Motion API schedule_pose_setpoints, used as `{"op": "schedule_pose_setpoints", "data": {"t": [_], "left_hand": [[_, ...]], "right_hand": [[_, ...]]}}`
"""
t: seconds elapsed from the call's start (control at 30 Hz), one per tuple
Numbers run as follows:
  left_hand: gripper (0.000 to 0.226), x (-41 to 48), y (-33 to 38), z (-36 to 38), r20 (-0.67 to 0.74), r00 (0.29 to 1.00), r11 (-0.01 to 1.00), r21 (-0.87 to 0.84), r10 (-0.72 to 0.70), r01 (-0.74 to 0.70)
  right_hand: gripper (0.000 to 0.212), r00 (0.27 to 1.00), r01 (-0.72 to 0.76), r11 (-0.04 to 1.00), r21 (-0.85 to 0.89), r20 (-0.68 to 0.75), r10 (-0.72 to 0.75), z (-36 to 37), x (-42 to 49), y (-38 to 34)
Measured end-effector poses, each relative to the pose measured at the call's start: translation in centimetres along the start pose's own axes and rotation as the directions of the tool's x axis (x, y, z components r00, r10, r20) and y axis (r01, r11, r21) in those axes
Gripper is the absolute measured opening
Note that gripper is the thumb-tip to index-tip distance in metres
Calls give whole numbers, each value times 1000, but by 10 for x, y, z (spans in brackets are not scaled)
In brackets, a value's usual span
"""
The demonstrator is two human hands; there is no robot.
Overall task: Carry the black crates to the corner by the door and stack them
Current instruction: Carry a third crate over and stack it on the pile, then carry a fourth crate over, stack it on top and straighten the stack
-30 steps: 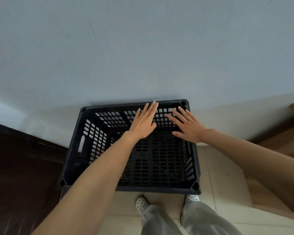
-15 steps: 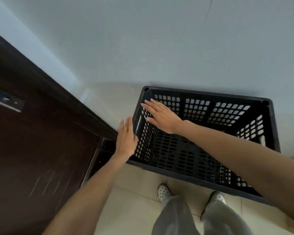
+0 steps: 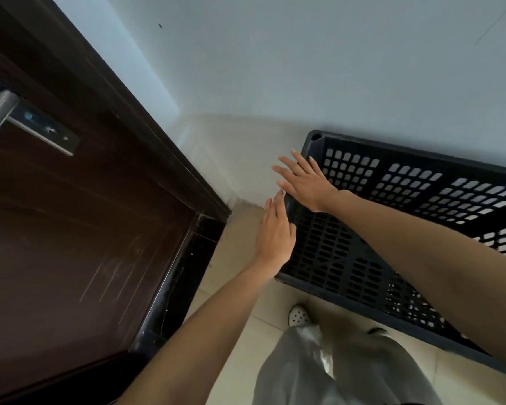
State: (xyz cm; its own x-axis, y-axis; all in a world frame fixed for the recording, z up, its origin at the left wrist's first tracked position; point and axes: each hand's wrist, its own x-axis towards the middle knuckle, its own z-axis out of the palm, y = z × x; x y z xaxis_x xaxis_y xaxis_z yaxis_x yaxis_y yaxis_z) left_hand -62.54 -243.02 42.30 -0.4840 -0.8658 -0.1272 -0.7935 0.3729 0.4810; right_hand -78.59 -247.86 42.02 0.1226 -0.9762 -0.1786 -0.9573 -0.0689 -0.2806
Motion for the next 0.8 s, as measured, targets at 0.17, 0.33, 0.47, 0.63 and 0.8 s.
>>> {"op": "schedule_pose_setpoints", "data": {"t": [0.17,0.33,0.47,0.63,0.8], "left_hand": [[80,1,3,-9,73,997,1000,-14,10,-9],[79,-4,4,-31,233,968,995,7,-94,95],[63,-34,-11,-44,136,970,975,-58,-203,213],[55,-105,-53,-63,-20,915,913,-78,-402,400],[48,-210,-48,-60,-125,779,788,-109,-615,605]], "right_hand": [[61,993,-16,997,-81,119,26,-13,-1,-6],[70,955,-59,995,-79,287,80,-38,9,-16],[61,979,59,994,-93,200,-39,-45,-3,-27],[42,922,373,925,-80,148,-359,-37,-34,-95],[33,770,528,849,29,405,-493,-19,-86,-160]]}}
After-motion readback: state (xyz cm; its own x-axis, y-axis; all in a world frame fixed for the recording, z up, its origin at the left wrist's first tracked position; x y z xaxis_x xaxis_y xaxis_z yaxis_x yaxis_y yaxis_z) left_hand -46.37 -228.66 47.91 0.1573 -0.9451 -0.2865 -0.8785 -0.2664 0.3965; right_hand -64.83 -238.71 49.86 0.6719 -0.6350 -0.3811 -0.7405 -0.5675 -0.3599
